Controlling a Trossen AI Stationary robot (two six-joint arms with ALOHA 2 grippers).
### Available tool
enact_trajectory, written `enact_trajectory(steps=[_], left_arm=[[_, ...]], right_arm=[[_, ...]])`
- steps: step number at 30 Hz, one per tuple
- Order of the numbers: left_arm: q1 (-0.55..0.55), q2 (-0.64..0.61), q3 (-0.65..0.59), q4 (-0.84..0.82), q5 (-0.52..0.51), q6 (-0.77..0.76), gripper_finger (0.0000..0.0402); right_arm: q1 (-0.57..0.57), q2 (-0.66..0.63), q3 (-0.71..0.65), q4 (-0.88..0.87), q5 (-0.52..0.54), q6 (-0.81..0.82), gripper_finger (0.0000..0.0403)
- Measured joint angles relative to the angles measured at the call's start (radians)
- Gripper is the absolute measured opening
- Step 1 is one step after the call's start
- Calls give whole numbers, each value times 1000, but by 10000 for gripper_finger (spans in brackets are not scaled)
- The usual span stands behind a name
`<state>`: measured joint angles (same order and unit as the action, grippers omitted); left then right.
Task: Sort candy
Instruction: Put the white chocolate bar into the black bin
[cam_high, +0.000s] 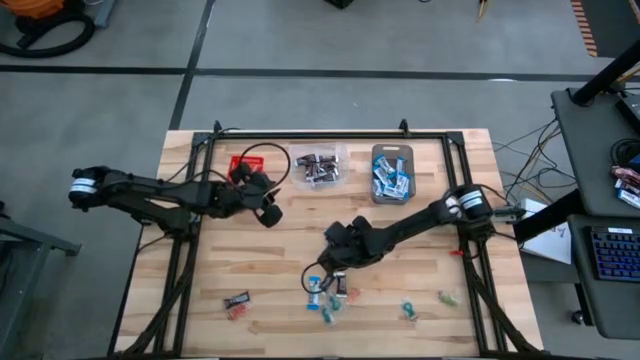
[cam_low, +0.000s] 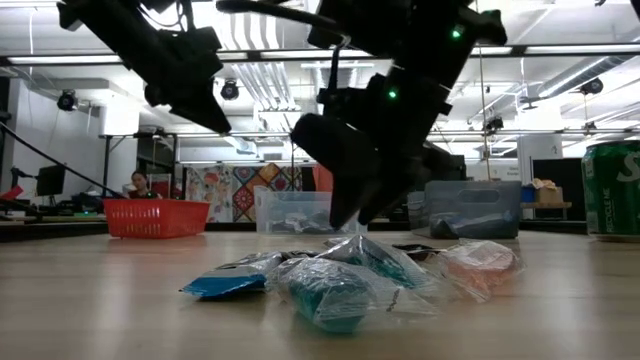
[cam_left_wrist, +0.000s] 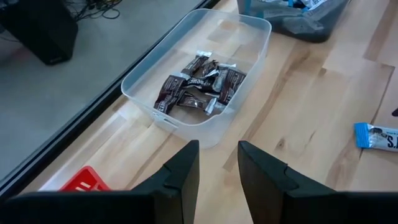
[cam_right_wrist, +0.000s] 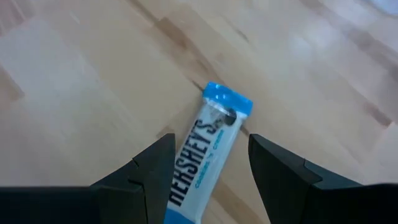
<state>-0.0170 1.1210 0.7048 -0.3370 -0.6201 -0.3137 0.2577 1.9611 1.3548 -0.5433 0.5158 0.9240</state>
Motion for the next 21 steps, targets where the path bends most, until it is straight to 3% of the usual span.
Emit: enact_trajectory(steps=[16, 21], left_arm=[[0, 79, -1, 6, 0, -15, 93], [0, 85, -1, 12, 0, -18, 93]], right_arm=[[-7, 89, -1, 16, -31, -11, 191], [-9, 89, -2, 21, -44, -25, 140]])
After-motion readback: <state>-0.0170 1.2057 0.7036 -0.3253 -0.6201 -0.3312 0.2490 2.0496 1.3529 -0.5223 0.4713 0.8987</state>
